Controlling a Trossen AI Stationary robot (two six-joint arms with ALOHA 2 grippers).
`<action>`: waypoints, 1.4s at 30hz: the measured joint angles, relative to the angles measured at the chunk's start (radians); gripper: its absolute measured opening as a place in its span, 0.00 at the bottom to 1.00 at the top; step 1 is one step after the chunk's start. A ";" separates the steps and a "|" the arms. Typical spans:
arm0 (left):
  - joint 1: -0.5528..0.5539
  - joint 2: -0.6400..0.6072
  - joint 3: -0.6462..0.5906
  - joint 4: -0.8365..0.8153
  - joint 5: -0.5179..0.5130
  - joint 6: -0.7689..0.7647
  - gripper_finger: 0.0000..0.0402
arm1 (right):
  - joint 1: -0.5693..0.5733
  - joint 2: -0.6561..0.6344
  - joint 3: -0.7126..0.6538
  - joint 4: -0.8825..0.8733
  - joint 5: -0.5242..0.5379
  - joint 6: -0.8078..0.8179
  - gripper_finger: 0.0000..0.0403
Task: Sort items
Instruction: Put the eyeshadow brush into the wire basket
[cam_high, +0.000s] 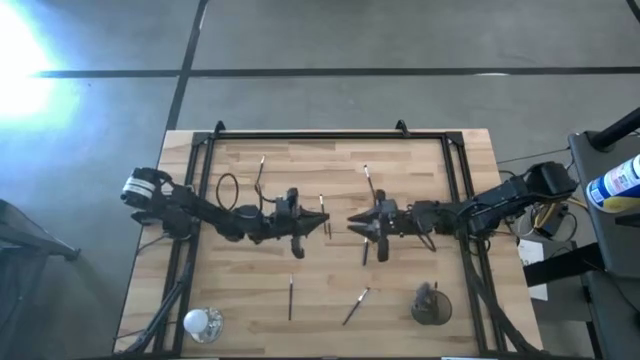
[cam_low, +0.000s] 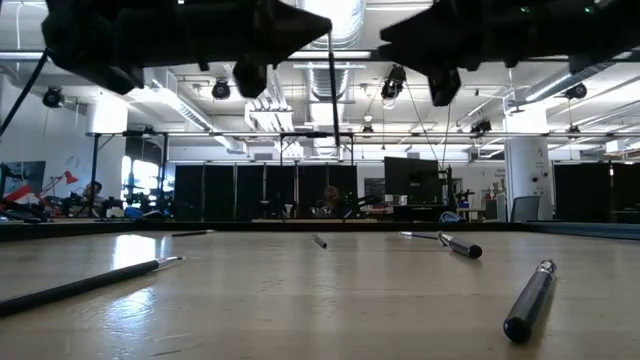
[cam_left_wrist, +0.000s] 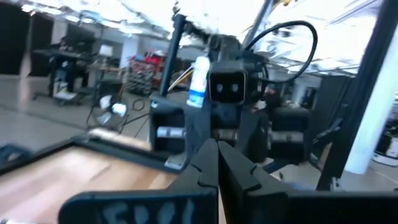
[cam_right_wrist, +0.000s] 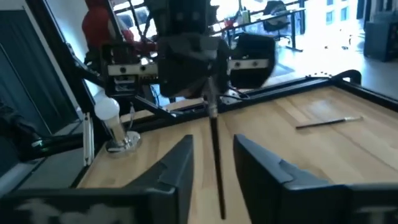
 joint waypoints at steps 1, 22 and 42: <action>0.009 0.000 0.010 0.000 0.019 0.005 0.00 | 0.000 0.011 0.013 -0.003 -0.002 -0.005 0.29; 0.041 -0.002 0.051 -0.007 0.101 0.070 0.00 | -0.092 0.133 0.206 -0.056 -0.136 -0.059 0.32; 0.043 -0.039 0.009 -0.024 0.043 -0.005 0.08 | -0.051 0.033 0.229 -0.344 -0.039 -0.052 0.04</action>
